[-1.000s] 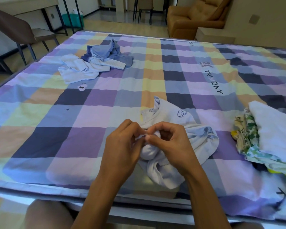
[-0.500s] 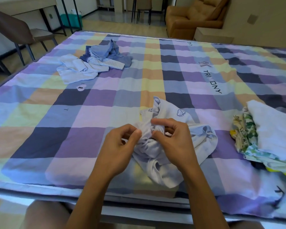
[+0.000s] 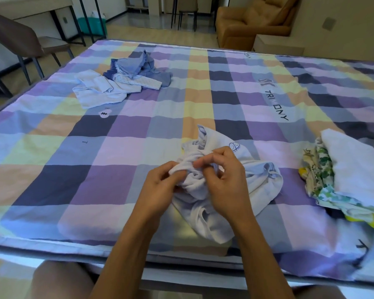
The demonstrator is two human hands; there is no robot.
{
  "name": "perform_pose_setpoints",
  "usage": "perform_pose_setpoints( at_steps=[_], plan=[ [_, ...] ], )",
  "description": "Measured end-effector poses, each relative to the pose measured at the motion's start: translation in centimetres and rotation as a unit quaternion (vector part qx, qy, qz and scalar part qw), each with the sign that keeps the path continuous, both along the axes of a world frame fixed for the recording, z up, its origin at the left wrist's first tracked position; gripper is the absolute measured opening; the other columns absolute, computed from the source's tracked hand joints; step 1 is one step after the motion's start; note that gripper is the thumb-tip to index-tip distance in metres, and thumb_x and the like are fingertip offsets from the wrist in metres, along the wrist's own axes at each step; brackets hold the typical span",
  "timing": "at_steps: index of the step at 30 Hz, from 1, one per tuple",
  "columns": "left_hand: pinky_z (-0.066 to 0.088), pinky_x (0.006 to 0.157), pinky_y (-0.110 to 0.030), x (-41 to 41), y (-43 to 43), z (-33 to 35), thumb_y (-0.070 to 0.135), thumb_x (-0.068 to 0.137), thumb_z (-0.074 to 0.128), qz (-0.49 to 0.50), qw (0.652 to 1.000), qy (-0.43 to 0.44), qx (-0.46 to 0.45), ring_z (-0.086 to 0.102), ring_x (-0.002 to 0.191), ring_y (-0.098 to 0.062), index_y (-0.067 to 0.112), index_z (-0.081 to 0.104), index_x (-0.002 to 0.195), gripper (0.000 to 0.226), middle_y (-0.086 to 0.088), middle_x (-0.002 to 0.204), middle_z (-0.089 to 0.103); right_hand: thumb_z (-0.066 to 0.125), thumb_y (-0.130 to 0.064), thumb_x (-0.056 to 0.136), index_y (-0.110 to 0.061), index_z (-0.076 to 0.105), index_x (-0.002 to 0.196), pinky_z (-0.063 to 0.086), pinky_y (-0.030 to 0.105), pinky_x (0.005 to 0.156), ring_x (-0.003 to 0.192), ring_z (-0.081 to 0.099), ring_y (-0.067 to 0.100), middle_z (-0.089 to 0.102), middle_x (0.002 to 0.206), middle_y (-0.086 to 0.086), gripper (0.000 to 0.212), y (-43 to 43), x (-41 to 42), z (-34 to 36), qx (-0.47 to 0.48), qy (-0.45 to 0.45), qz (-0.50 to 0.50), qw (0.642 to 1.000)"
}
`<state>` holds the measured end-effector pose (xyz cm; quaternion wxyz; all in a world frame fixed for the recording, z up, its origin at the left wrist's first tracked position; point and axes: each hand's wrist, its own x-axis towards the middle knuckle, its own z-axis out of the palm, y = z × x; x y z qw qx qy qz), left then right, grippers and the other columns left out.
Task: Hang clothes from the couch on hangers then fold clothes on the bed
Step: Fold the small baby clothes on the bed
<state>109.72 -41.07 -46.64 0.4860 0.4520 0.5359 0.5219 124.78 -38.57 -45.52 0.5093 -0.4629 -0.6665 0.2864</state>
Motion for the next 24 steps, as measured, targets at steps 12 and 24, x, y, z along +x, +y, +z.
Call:
perform_pose_setpoints(
  at_steps=[12,24],
  plan=[
    [0.040,0.114,-0.042,0.3,-0.1,-1.0,0.022,0.102,0.042,-0.070,0.888,-0.454,-0.024,0.051,0.134,-0.034,-0.005,0.046,0.144,0.049,-0.023,0.145,0.053,0.064,0.005,0.091,-0.007,0.076,0.099,0.042,0.001,0.085,0.090,0.052,-0.005,0.055,0.100,0.003,0.018,0.3,-1.6,-0.5,0.072,-0.110,-0.067,0.989],
    [0.051,0.105,-0.051,0.5,0.6,0.7,0.041,0.094,0.052,0.001,0.994,-0.104,0.012,0.069,0.112,-0.031,0.002,0.070,0.119,0.050,-0.014,0.114,0.074,0.062,-0.029,0.085,-0.028,0.071,0.084,0.050,0.027,0.089,0.096,0.057,0.010,0.058,0.093,-0.008,0.009,-1.2,0.4,2.5,0.021,-0.126,-0.001,0.992]
  ],
)
